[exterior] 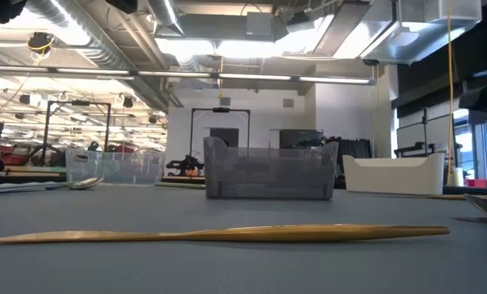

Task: Sort silverware by color (type)
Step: Put the green spoon into the white bin

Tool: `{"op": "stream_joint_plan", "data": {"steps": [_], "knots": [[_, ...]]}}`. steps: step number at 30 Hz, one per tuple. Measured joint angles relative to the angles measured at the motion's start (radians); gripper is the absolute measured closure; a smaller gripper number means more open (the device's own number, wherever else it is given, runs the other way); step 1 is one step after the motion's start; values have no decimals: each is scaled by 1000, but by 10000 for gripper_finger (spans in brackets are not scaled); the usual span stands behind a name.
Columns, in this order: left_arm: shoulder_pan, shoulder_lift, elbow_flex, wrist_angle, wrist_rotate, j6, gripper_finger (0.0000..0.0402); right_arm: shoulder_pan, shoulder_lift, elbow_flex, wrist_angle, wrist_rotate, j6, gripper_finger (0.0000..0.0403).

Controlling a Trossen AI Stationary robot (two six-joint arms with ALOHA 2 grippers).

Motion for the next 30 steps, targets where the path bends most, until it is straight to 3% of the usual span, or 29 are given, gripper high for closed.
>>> {"op": "stream_joint_plan", "data": {"steps": [22, 30], "knots": [[0, 0, 0, 0, 0, -2, 393, 1, -3, -98, 112, -45, -19, 336], [0, 0, 0, 0, 0, -2, 393, 1, -3, -98, 115, -52, -28, 395]]}}
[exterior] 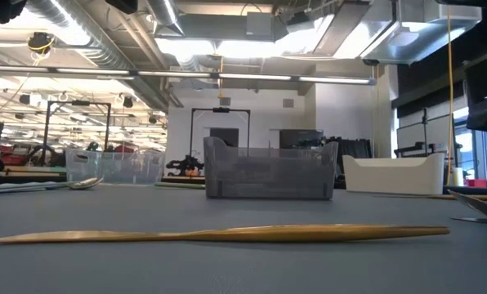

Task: Sort silverware by color (type)
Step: Put the green spoon into the white bin

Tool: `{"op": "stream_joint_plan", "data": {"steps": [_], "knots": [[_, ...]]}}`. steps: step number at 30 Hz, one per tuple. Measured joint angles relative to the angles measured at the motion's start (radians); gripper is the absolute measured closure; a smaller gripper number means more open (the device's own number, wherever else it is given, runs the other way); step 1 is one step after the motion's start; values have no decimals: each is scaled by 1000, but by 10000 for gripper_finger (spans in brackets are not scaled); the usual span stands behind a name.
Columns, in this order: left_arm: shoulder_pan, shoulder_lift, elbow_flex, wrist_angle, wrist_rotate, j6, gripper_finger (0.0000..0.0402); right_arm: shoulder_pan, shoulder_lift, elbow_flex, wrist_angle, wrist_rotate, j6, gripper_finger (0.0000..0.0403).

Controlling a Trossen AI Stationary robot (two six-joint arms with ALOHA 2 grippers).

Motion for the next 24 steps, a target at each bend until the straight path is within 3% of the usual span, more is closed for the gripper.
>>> {"op": "stream_joint_plan", "data": {"steps": [9, 15, 24], "knots": [[0, 0, 0, 0, 0, 0, 393, 0, 3, 58, -88, 5, -10, 399], [0, 0, 0, 0, 0, 0, 393, 0, -68, 105, -166, 40, -18, 399], [0, 0, 0, 1, 0, 0, 393, -41, -284, 110, -281, 252, 1, 401]]}}
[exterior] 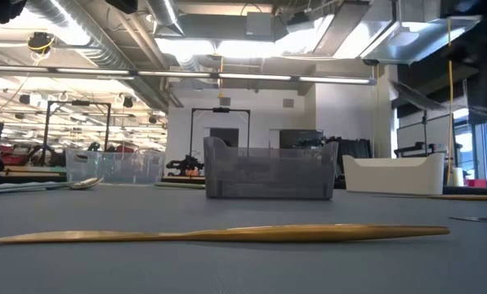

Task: Sort silverware by color (type)
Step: Put the green spoon into the white bin

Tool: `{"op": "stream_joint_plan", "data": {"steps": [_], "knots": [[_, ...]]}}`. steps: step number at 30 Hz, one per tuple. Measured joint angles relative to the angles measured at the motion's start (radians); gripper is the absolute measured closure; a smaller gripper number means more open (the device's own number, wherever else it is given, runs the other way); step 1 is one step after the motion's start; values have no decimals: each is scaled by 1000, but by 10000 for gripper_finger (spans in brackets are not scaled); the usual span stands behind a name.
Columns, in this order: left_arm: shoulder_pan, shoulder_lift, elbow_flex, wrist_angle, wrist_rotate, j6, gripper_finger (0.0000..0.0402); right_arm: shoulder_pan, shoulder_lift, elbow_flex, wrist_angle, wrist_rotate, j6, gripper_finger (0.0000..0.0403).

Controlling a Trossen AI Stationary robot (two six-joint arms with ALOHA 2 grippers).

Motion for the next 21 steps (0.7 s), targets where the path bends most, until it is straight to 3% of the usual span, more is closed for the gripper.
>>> {"op": "stream_joint_plan", "data": {"steps": [12, 21], "knots": [[0, 0, 0, 2, 0, 1, 393, -259, -184, 0, -172, 267, -57, 398], [0, 0, 0, 2, -25, 1, 393, -518, -225, 0, -182, 399, -237, 398]]}}
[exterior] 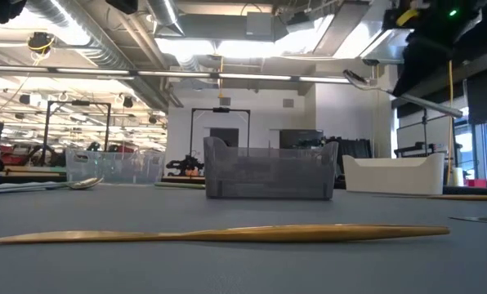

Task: Sort silverware by color (type)
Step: Put the green spoon into the white bin

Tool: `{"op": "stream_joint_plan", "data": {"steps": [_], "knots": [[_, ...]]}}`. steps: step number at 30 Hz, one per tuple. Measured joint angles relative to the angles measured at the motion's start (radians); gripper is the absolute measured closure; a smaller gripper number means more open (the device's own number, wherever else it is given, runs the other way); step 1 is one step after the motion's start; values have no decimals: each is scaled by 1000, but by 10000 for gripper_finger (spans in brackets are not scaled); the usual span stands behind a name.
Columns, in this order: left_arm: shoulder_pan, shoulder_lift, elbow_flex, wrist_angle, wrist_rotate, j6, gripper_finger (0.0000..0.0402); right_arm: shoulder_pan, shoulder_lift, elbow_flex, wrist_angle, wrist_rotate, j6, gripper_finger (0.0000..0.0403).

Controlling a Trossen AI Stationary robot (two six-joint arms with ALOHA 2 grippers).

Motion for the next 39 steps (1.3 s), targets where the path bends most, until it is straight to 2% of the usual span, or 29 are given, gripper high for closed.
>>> {"op": "stream_joint_plan", "data": {"steps": [4, 12, 19, 25, 29, 33, 39], "knots": [[0, 0, 0, 0, -53, 0, 393, -122, -1, -7, 41, 22, -94, 398], [1, 0, 0, -4, -219, 1, 393, -378, 0, -109, 328, 10, -374, 398], [2, 0, 0, -7, -259, 2, 393, -615, 0, -213, 602, -67, -549, 398], [2, 0, 0, -13, -261, 1, 393, -790, 0, -299, 769, -196, -595, 398], [2, 0, 0, -15, -261, 1, 393, -875, 4, -337, 821, -282, -596, 398], [2, 0, 0, -16, -261, 1, 393, -924, 5, -362, 811, -342, -576, 398], [2, 0, 0, -16, -261, 1, 393, -959, 5, -401, 811, -364, -567, 398]]}}
